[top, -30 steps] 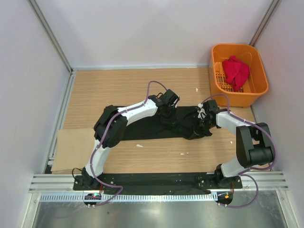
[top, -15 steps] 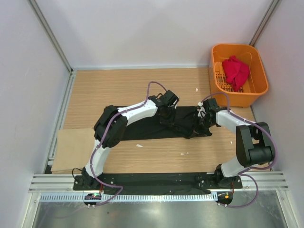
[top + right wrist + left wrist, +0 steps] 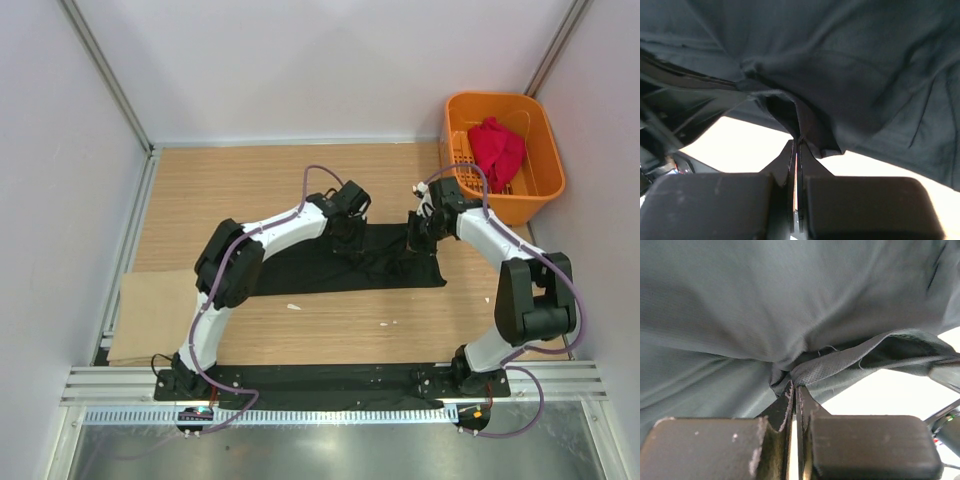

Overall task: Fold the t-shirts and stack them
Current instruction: Fold the tshirt

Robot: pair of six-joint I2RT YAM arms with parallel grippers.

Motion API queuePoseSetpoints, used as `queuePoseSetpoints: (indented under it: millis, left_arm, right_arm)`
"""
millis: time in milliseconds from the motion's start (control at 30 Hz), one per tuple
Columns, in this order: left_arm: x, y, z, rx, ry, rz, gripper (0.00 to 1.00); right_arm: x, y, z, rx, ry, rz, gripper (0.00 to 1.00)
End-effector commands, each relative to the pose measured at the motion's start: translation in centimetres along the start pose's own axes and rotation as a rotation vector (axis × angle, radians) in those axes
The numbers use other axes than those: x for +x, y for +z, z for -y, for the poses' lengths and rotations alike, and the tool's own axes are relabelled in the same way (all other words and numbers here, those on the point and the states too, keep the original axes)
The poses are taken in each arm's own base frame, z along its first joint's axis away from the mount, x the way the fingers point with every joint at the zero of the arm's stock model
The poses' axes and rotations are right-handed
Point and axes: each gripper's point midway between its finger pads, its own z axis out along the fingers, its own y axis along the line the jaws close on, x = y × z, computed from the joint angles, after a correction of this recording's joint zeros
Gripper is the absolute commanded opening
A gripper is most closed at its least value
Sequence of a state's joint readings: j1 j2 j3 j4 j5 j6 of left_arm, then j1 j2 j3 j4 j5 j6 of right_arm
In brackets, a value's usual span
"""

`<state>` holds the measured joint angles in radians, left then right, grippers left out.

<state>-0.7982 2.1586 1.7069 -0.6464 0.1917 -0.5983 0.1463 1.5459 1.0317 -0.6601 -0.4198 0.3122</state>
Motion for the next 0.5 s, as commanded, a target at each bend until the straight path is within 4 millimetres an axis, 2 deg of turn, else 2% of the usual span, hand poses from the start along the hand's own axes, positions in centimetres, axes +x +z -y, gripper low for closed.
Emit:
queuePoseSetpoints:
  millis: [0,267,333,467]
  left_arm:
    - [-3.3,-1.7,-0.2,0.013,-0.053,0.071,0.02]
    - [-6.2,-1.7,0.3,0.056,-0.086,0.102,0.08]
    - [-6.8,-1.3,0.5,0.063,-0.088,0.1,0.13]
    - [-7.0,-0.4,0.6,0.09,-0.098,0.06,0.17]
  right_arm:
    - [-2.1,0.1,0.2,0.034,-0.034,0.016,0.01]
    - [-4.5,1.6,1.0,0.077,-0.077,-0.004,0.01]
    - [-4.7,1.9,1.2,0.086,-0.077,-0.01,0.01]
    - [-5.6,1.8,1.5,0.118,-0.078,0.006,0.02]
